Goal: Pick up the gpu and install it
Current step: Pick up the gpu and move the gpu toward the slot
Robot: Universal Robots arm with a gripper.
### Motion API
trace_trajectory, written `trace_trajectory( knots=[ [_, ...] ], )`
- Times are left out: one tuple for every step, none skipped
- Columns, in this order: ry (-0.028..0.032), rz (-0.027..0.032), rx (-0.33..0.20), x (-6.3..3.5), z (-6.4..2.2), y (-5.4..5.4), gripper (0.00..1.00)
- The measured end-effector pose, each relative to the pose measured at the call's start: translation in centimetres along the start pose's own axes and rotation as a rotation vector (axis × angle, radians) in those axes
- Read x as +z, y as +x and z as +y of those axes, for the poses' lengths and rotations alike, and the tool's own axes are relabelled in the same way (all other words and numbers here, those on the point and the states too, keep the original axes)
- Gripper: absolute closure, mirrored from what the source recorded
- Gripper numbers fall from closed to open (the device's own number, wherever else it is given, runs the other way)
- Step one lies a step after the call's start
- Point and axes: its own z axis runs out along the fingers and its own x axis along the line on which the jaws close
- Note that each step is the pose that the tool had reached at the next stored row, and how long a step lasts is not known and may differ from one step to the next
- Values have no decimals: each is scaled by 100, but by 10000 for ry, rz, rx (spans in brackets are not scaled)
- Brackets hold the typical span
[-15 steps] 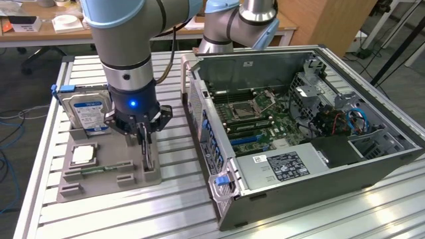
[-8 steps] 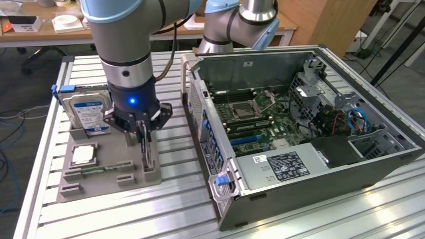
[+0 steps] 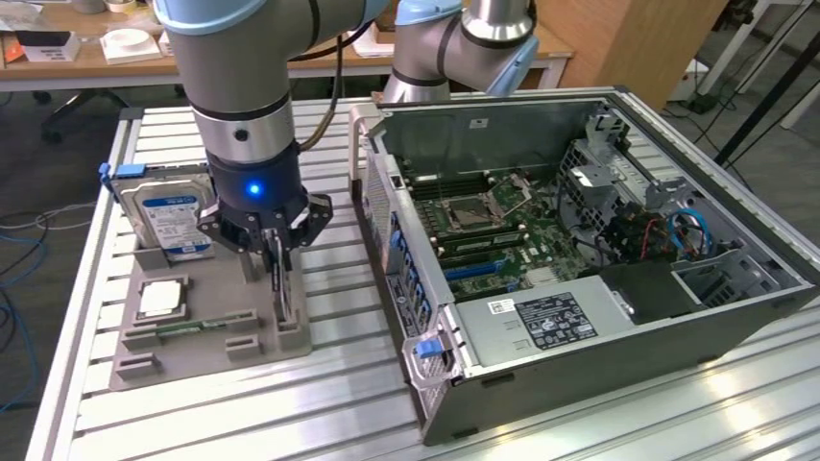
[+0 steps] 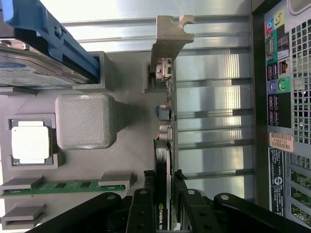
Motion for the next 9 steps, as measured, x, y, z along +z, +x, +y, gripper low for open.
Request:
trace_trajectory(
  knots=[
    [1, 1, 0, -1, 0, 0, 74],
    [2, 2, 0, -1, 0, 0, 74],
    [2, 2, 0, -1, 0, 0, 74],
    [2, 2, 0, -1, 0, 0, 74],
    [2, 3, 0, -1, 0, 0, 74],
    [2, 2, 0, -2, 0, 0, 74],
    [1, 1, -1, -2, 0, 0, 74],
    [1, 1, 0, -5, 0, 0, 74],
    [3, 4, 0, -10, 0, 0, 74]
  ],
)
